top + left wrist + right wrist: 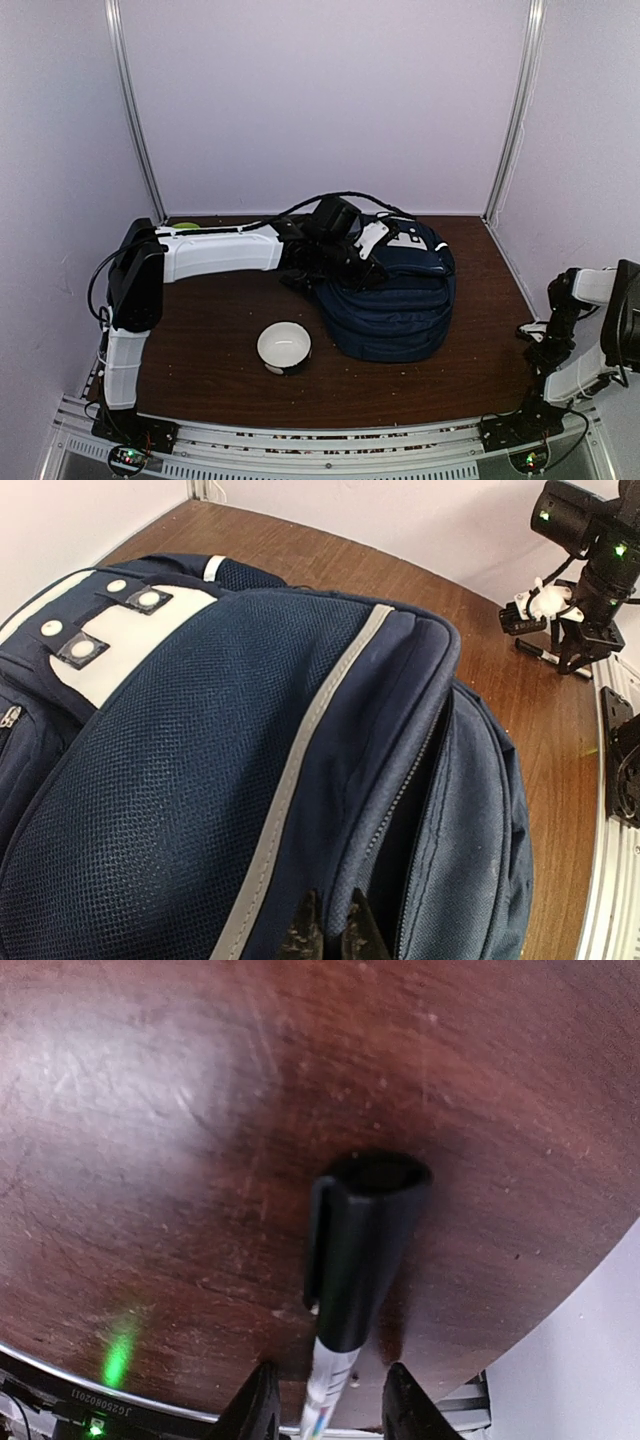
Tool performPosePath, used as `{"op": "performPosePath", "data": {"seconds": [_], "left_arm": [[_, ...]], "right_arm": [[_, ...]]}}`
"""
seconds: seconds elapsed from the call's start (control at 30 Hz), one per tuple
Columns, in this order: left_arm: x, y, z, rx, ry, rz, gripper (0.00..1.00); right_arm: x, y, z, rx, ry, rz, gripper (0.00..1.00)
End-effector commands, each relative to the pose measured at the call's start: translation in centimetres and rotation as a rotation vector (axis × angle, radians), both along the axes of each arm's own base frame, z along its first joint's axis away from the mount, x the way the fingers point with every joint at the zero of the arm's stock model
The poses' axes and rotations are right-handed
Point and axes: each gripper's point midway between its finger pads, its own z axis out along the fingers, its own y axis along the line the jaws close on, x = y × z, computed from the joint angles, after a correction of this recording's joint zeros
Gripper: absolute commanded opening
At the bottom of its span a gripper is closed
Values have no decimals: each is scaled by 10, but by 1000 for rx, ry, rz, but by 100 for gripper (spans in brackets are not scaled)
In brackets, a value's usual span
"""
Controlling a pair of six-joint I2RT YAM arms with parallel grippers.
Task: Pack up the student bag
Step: Pick up the pen from the corner of the board, then place the pen in the upper front pocket of the bag.
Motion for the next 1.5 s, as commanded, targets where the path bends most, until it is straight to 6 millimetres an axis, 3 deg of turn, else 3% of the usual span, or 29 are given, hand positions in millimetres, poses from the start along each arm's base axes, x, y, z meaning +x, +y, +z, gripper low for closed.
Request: {"op": "performPosePath", "data": {"seconds": [0.0, 0.3, 0.53, 0.7, 0.9, 1.1, 1.3, 1.47], "left_arm": [[9, 4, 6, 13, -17, 33, 0], [11, 2, 19, -14, -40, 38, 0], [12, 2, 25, -23, -52, 37, 0], [16, 3, 38, -47, -86, 52, 0], [22, 1, 54, -99, -119, 81, 0], [27, 0, 69, -130, -139, 100, 0], [36, 7, 85, -154, -148, 121, 0], [41, 13, 98, -200, -114, 120, 0]], "right_arm": [[4, -8, -3, 10, -2, -39, 32], [9, -8, -4, 81, 52, -50, 19], [18, -1, -1, 132, 24, -77, 3], [28, 7, 16, 164, -54, -67, 0], [59, 26, 52, 230, -181, -7, 0], [100, 70, 88, 262, -330, 187, 0], [143, 127, 151, 326, -537, 404, 0], [161, 177, 198, 347, -657, 606, 0]]}}
